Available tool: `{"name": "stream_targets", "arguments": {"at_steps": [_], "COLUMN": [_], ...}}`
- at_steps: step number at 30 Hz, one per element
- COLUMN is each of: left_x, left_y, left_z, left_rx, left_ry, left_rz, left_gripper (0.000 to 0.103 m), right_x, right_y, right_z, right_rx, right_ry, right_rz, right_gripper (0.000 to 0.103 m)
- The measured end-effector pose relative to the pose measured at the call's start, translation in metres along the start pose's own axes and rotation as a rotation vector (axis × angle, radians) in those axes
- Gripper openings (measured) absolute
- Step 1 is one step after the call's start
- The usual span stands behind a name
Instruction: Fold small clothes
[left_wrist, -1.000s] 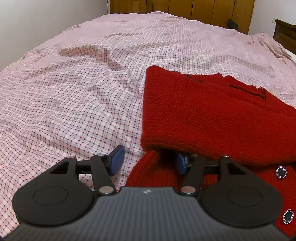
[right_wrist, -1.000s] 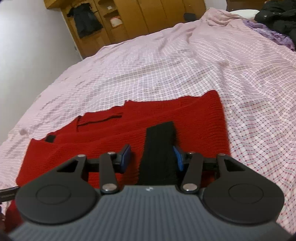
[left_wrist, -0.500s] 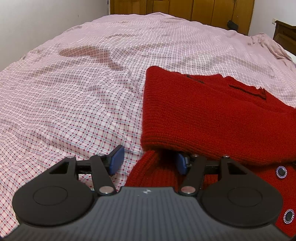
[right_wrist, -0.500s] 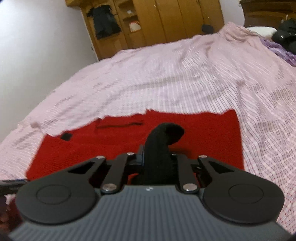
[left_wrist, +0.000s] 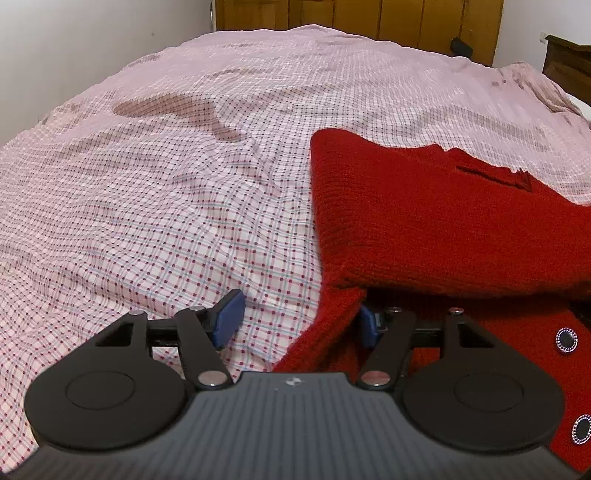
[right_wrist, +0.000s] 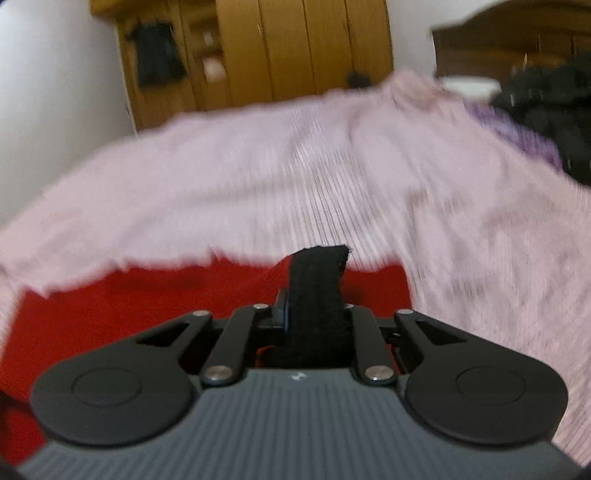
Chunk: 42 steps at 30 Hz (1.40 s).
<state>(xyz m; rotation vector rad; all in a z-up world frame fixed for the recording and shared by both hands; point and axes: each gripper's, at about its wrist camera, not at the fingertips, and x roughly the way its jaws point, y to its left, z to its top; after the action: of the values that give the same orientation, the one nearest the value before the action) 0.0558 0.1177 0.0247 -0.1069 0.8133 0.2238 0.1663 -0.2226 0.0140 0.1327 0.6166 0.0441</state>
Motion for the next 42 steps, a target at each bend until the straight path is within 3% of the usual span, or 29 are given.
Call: {"name": "stream_targets", "arguments": {"at_steps": [4,6,14,17,18,27,33,42], "left_x": [0.001,0.001,-0.016,-0.032,-0.038,-0.090,-0.118,-0.134], "left_y": [-0.001,0.000,0.001,0.002,0.002,0.012,0.022,0.034], "left_z": [0.000,-0.001,-0.001,-0.004,-0.005,-0.018,-0.036,-0.069], "left_rx": [0.012,0.013,0.033,0.061,0.071,0.077,0.071,0.067], "left_ry": [-0.002,-0.002,0.015,0.006,0.002,-0.020,-0.024,0.009], "left_rz": [-0.001,0.000,0.001,0.000,-0.002,-0.055,-0.111,-0.103], "left_gripper": [0.072,0.072,0.072,0.072,0.072,0.072,0.072,0.072], "right_x": [0.001,-0.003,-0.056,-0.084,-0.092,-0.159,-0.179,-0.196], "right_y": [-0.009,-0.009,-0.009,-0.012,-0.013,-0.022,-0.029,-0.049], "right_z": [0.001,0.003,0.002,0.002,0.002,-0.008,-0.041,-0.085], "right_rx": [0.049,0.034,-0.014,-0.063,-0.077,-0.123,-0.108,-0.048], "right_ry": [0.000,0.004,0.017,0.009,0.005,0.063,0.110,0.163], "right_rz": [0.028,0.019,0.062,0.095,0.109,0.207,0.205,0.178], "right_gripper": [0.021,0.028,0.037,0.055,0.056,0.055,0.055,0.055]}}
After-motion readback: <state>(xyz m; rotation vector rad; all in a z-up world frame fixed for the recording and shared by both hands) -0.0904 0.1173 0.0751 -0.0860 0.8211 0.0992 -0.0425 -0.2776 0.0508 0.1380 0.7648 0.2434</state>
